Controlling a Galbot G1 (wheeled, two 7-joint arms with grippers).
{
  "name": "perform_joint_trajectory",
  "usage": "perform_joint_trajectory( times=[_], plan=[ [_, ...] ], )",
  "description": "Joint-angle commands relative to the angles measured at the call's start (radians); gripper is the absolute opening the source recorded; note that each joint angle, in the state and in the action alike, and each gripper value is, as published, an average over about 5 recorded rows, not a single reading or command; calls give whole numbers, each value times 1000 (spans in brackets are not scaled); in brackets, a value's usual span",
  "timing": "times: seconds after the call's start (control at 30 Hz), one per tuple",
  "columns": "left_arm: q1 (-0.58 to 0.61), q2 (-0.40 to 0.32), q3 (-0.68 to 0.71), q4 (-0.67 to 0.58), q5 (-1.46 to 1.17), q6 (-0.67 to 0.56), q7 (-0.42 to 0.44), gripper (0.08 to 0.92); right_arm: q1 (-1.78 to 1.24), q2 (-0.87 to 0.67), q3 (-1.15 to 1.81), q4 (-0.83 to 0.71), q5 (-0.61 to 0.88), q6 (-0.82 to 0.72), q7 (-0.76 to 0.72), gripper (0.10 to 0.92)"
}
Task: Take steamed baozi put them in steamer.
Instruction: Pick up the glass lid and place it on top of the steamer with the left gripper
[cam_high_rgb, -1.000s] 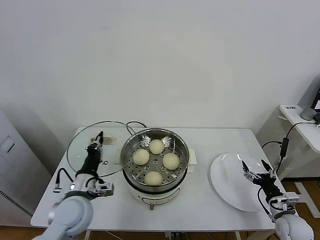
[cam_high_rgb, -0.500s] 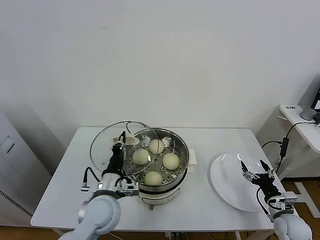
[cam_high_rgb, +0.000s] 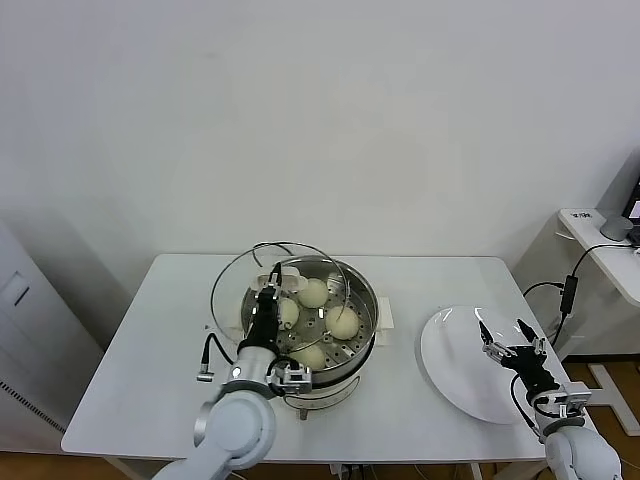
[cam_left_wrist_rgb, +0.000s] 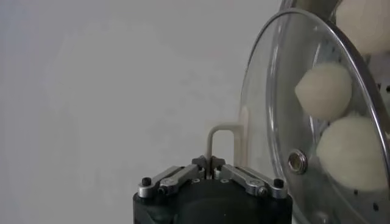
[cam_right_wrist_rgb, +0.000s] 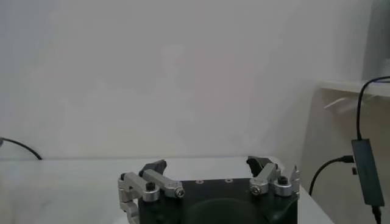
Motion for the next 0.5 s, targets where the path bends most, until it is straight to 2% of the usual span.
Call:
perform_joint_trajectory(
  times=[0.03,0.5],
  plan=[
    [-14,-43,53,30,30,4,3,104,3,1,0,-5,0,1,0,823],
    [-13,-76,86,62,52,2,3,104,12,1,-2,-23,-2,2,-2,823]
  ],
)
